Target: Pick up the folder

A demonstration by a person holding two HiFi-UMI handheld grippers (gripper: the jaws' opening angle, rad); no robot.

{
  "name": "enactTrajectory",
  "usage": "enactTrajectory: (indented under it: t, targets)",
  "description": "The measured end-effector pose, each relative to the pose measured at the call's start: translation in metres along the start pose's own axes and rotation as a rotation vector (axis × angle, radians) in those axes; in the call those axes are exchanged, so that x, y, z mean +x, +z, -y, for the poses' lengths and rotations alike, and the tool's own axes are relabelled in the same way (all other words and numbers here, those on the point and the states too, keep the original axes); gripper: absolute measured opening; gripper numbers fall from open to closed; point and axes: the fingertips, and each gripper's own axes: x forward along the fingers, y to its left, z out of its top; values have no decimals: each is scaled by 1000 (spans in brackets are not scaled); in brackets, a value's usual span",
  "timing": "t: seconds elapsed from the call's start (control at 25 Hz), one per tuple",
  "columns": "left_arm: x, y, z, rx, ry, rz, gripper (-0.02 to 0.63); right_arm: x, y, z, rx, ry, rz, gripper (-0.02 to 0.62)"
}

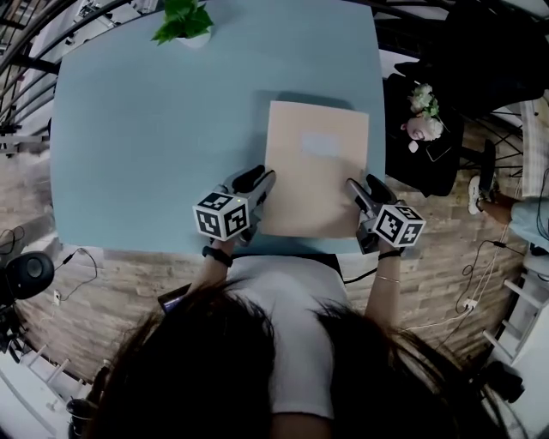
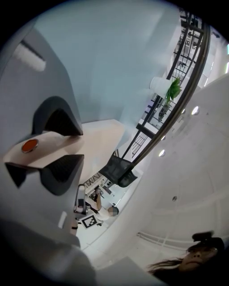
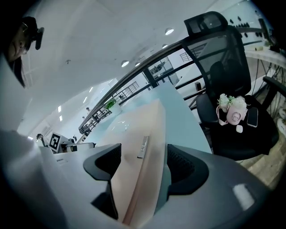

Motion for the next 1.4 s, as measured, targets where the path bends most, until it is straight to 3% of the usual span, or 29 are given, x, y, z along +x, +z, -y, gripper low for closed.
enactTrajectory:
  t: [0.32, 0.56, 0.8, 1.04, 1.2, 1.32, 1.4]
  targets:
    - [1, -2, -7, -27, 7, -5, 178, 11, -1, 0, 34, 28, -17, 298]
    - [0, -4, -9, -65, -9, 4, 178, 16, -7, 2, 122, 101, -61, 298]
    - [1, -4, -8, -90, -30, -1, 178, 20, -14, 4, 228, 232, -176, 322]
    - [1, -4, -9, -112, -45, -1, 178, 21, -14, 3, 257, 312, -285, 321]
    - [-1, -4, -10, -131, -44, 1, 178, 20, -8, 3, 308, 388, -276, 319]
    - [-1, -4, -11, -152, -38, 4, 178, 16, -4, 9, 438, 467, -229, 316]
    - [-2, -5, -13, -169, -36, 10, 178, 14, -3, 4, 521, 564, -211, 308]
